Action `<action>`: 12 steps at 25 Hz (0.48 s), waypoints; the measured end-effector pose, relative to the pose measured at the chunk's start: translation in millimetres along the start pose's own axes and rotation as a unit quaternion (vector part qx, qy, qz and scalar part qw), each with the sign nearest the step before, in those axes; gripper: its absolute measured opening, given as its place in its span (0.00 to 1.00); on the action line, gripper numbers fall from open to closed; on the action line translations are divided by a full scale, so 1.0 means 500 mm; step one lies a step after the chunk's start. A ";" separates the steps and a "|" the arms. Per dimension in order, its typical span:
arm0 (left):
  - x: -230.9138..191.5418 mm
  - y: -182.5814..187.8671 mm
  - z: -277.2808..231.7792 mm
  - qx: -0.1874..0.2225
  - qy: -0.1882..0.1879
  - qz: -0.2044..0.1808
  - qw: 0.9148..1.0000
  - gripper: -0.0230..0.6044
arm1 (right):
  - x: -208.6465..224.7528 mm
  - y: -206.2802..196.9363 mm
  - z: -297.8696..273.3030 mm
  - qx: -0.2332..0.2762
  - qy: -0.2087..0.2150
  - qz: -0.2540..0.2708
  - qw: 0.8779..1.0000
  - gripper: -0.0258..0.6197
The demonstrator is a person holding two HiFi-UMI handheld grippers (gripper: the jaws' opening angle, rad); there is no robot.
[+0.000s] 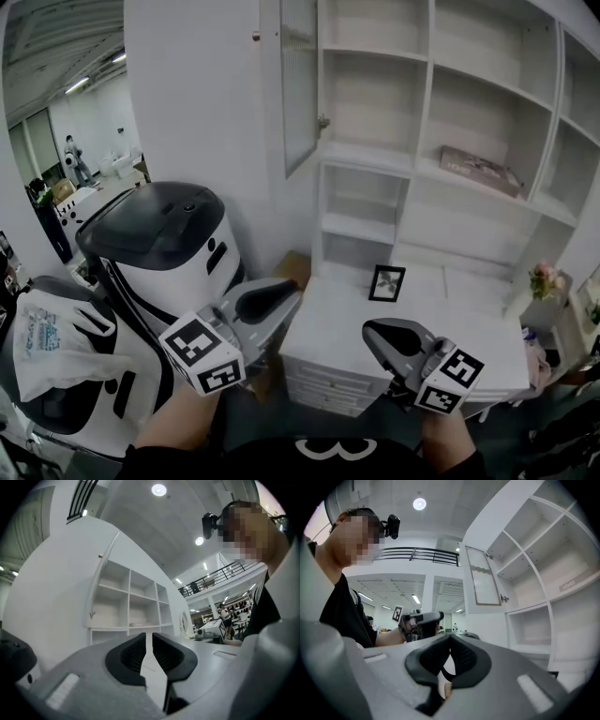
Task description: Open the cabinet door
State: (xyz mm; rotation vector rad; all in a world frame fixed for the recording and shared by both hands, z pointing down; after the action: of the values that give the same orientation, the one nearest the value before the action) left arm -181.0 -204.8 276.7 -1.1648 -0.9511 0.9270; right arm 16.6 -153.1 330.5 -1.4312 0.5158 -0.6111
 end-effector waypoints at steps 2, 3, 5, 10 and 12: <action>0.049 -0.053 -0.016 -0.011 -0.014 0.023 1.000 0.10 | -0.013 -0.022 0.012 0.006 0.002 -0.007 1.000 0.04; 0.068 -0.073 -0.020 -0.015 -0.016 0.031 0.999 0.10 | -0.018 -0.035 0.018 0.007 0.001 -0.012 1.000 0.04; 0.104 -0.104 -0.024 -0.016 -0.009 0.044 0.999 0.08 | -0.026 -0.059 0.034 0.006 -0.002 -0.026 1.000 0.04; 0.182 -0.144 -0.013 -0.015 -0.002 0.073 0.997 0.06 | -0.050 -0.092 0.084 0.017 -0.032 -0.042 0.998 0.04; 0.198 -0.155 -0.004 -0.013 0.002 0.082 0.997 0.05 | -0.061 -0.101 0.103 0.017 -0.040 -0.039 0.998 0.04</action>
State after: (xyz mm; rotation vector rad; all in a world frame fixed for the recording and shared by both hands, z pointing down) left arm -140.2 -124.4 363.8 -1.2806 -0.8746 1.0458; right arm 23.7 -96.3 383.6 -1.4424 0.3873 -0.6189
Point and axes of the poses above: the fingertips, and each gripper's own axes: z backward along the fingers, x to its right, y out of its top, the point moved 6 cm from there along z, backward along the fingers, and after that the axes turned 9 degrees about -y, right-handed, at the moved point
